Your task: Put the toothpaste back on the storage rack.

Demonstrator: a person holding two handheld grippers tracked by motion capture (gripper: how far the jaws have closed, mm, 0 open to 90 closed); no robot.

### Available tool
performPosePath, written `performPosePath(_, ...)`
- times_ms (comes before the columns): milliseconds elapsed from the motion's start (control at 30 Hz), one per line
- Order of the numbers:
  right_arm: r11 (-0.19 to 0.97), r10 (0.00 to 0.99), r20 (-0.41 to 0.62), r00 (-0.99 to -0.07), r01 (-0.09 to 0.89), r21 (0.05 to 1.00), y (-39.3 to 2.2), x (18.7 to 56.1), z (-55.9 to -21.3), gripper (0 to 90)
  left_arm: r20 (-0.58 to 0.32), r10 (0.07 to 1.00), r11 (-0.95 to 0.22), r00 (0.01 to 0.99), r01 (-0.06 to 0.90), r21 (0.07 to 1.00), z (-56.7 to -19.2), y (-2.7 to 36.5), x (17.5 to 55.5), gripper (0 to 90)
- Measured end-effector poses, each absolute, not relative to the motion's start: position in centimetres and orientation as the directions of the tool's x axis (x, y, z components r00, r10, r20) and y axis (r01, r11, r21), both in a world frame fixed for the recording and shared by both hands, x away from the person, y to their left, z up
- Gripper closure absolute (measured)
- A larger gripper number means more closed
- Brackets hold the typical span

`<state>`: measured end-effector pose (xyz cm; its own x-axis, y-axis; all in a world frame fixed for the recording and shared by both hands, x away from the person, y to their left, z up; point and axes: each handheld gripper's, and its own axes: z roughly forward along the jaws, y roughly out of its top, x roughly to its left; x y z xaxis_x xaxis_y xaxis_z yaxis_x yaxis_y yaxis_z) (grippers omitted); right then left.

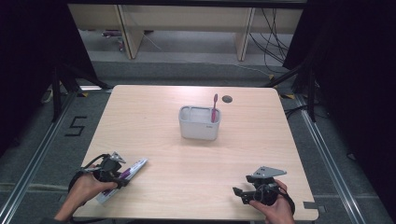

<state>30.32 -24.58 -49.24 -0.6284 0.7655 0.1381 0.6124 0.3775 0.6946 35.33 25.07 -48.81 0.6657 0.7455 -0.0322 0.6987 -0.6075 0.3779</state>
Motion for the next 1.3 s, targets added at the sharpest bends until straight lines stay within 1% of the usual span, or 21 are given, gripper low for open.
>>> performPosePath(133, 0.372, 0.765, 0.158, -0.625, 0.628, 0.683, -24.5, 30.3, -49.2, 28.3, -0.03, 0.734, -0.628, 0.678, 0.695, 0.349, -48.7, 24.7, 35.6, 59.8)
performPosePath(400, 0.372, 0.766, 0.15, -0.625, 0.623, 0.688, -24.5, 30.3, -49.2, 28.3, -0.031, 0.734, -0.629, 0.678, 0.696, 0.345, -48.7, 24.5, 35.7, 60.5)
performPosePath(433, 0.375, 0.765, 0.152, -0.625, 0.626, 0.684, -24.5, 30.3, -49.2, 28.3, -0.037, 0.735, -0.631, 0.677, 0.703, 0.329, -48.6, 24.4, 35.7, 60.6)
performPosePath(467, 0.38, 0.763, 0.146, -0.63, 0.62, 0.686, -24.5, 30.3, -49.2, 28.3, -0.031, 0.723, -0.646, 0.69, 0.691, 0.325, -48.6, 24.4, 35.9, 60.7)
performPosePath(667, 0.372, 0.765, 0.159, -0.624, 0.63, 0.682, -24.5, 30.2, -49.2, 28.3, -0.031, 0.718, -0.66, 0.695, 0.694, 0.289, -48.5, 24.0, 36.0, 62.0)
performPosePath(733, 0.368, 0.764, 0.165, -0.623, 0.632, 0.682, -24.5, 30.2, -49.2, 28.3, -0.028, 0.712, -0.666, 0.702, 0.687, 0.29, -48.5, 23.9, 36.1, 62.9)
performPosePath(767, 0.37, 0.764, 0.163, -0.624, 0.631, 0.682, -24.5, 30.3, -49.2, 28.3, -0.031, 0.715, -0.664, 0.699, 0.692, 0.282, -48.5, 23.8, 36.1, 63.4)
performPosePath(800, 0.374, 0.765, 0.154, -0.625, 0.626, 0.685, -24.5, 30.3, -49.2, 28.3, -0.024, 0.698, -0.685, 0.716, 0.678, 0.266, -48.4, 23.8, 36.2, 64.1)
performPosePath(833, 0.373, 0.764, 0.158, -0.626, 0.628, 0.683, -24.5, 30.3, -49.2, 28.3, -0.023, 0.699, -0.683, 0.715, 0.677, 0.274, -48.4, 23.6, 36.1, 65.4)
performPosePath(933, 0.377, 0.764, 0.15, -0.628, 0.623, 0.686, -24.5, 30.3, -49.2, 28.3, -0.013, 0.675, -0.708, 0.737, 0.653, 0.27, -48.4, 23.3, 36.0, 72.5)
performPosePath(1100, 0.376, 0.767, 0.138, -0.627, 0.613, 0.695, -24.6, 30.3, -49.3, 28.5, 0.021, 0.647, -0.739, 0.762, 0.62, 0.266, -48.3, 22.9, 35.8, 73.9)
performPosePath(1133, 0.369, 0.77, 0.156, -0.619, 0.631, 0.683, -24.6, 30.3, -49.1, 28.5, 0.03, 0.638, -0.746, 0.769, 0.609, 0.269, -48.3, 22.9, 35.8, 74.1)
performPosePath(1300, 0.376, 0.768, 0.144, -0.624, 0.622, 0.686, -24.7, 30.4, -49.2, 28.5, 0.019, 0.64, -0.744, 0.768, 0.613, 0.266, -48.3, 22.9, 35.7, 74.3)
